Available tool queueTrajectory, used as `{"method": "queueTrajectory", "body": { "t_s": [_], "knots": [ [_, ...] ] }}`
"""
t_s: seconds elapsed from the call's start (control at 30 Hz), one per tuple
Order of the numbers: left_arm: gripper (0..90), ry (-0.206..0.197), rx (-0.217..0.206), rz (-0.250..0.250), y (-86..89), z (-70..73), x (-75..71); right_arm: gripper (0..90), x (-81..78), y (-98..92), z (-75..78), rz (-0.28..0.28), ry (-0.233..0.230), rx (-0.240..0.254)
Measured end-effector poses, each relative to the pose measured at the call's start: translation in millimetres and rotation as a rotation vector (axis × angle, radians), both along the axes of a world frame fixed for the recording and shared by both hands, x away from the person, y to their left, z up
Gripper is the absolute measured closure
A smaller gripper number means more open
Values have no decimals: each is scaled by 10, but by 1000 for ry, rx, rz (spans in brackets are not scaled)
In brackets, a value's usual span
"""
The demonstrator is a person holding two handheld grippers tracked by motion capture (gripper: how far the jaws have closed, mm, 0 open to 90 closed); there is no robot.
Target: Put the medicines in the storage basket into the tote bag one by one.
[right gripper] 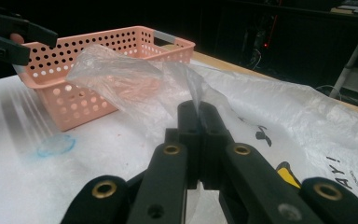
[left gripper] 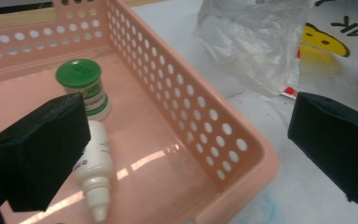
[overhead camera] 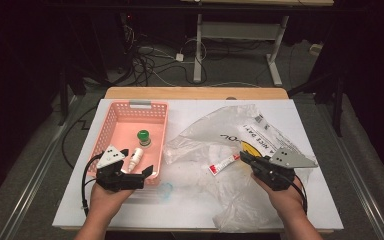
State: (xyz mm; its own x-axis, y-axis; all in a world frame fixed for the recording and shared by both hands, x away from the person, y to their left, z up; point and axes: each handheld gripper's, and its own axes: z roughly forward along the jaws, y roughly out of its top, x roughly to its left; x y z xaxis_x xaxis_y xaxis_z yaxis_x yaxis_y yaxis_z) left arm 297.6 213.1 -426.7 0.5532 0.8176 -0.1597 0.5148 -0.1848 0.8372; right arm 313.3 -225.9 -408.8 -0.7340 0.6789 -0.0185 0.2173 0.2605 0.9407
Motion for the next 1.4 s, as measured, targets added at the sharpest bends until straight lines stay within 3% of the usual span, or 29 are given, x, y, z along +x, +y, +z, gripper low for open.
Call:
{"method": "queueTrajectory", "body": {
  "t_s": [0.27, 0.47, 0.57, 0.67, 0.87, 1.07, 1.23, 1.4],
  "knots": [
    [0, 7, 1, 51, 162, -29, 33, 900, 2, -11, -5, -1, 2, 3],
    [0, 15, -14, 57, 193, -35, 50, 900, 0, -21, -6, -4, 2, -2],
    [0, 20, -52, 57, 190, 37, 77, 900, 4, -17, -13, -4, 4, -1],
    [0, -11, -55, 59, 149, 190, 127, 900, 3, -15, -14, -4, 3, -4],
    [0, -51, -23, 73, 65, 386, 387, 900, 10, -6, -1, 2, -2, -1],
    [3, -30, -55, 82, 48, 298, 720, 900, 3, -11, 5, 3, -4, 2],
    [4, 9, -34, 104, 23, 208, 931, 900, 9, -30, 19, 3, -5, 17],
    [16, 82, 2, 128, 28, 109, 1131, 900, 12, -39, 24, 3, -8, 17]
  ]
}}
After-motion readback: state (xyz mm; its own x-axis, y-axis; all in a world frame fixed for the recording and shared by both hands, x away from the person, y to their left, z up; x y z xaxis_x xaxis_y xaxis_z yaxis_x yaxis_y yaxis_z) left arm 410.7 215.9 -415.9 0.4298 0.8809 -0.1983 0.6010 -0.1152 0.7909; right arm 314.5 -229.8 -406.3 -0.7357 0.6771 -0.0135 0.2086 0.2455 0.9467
